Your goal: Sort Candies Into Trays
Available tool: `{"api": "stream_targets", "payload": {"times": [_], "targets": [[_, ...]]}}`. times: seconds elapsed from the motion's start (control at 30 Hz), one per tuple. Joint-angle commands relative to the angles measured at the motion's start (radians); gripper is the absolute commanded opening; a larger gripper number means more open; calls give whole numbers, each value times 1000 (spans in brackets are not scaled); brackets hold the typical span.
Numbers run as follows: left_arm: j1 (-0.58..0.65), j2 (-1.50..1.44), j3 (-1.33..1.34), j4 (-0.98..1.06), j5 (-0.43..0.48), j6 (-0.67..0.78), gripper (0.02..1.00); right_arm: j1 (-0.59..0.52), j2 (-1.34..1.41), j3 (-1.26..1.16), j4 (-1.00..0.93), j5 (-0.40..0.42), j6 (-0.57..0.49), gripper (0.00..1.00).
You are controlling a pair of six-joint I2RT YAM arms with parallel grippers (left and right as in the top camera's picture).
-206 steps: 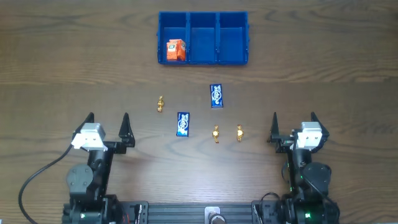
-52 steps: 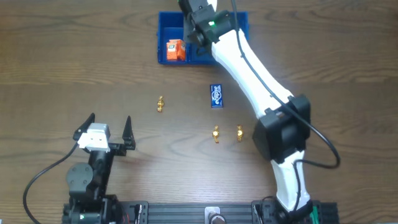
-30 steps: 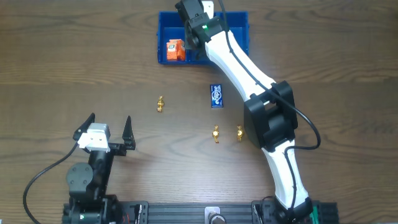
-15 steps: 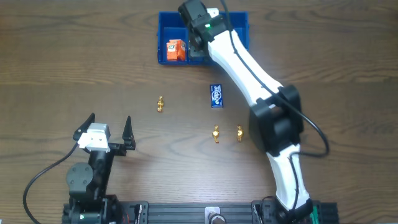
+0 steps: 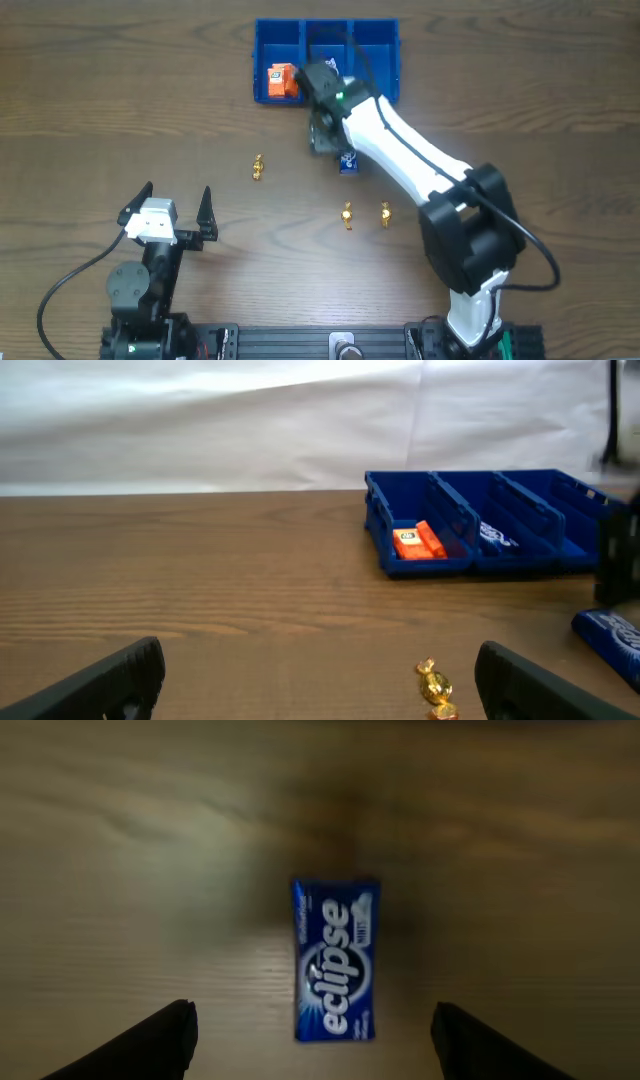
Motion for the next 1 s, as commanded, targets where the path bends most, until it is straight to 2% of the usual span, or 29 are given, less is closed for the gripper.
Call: {"api": "stream_targets", "payload": {"times": [0.03, 0.23, 0.53, 0.63, 0.73, 0.8, 0.93, 1.0], "targets": [[6, -7, -18, -35, 25, 8, 998, -23, -4, -100, 64, -44, 23, 776], [6, -7, -18, -35, 25, 8, 998, -26, 29, -119, 86, -44, 23, 772], [6, -7, -18, -35, 25, 8, 998, -48, 82, -119, 120, -71, 23, 691], [6, -7, -18, -35, 25, 8, 998, -48, 86, -119, 127, -71, 23, 612], [6, -7, -18, -35, 25, 8, 996, -49, 86, -119, 136, -71, 23, 432], [6, -7, -18, -35, 25, 8, 998, -48, 86, -119, 136, -71, 23, 347], [6, -7, -18, -35, 25, 8, 998, -48, 86, -119, 136, -71, 24, 253], [6, -7, -18, -35, 25, 8, 998, -44, 79, -119, 137, -71, 36, 240]]}}
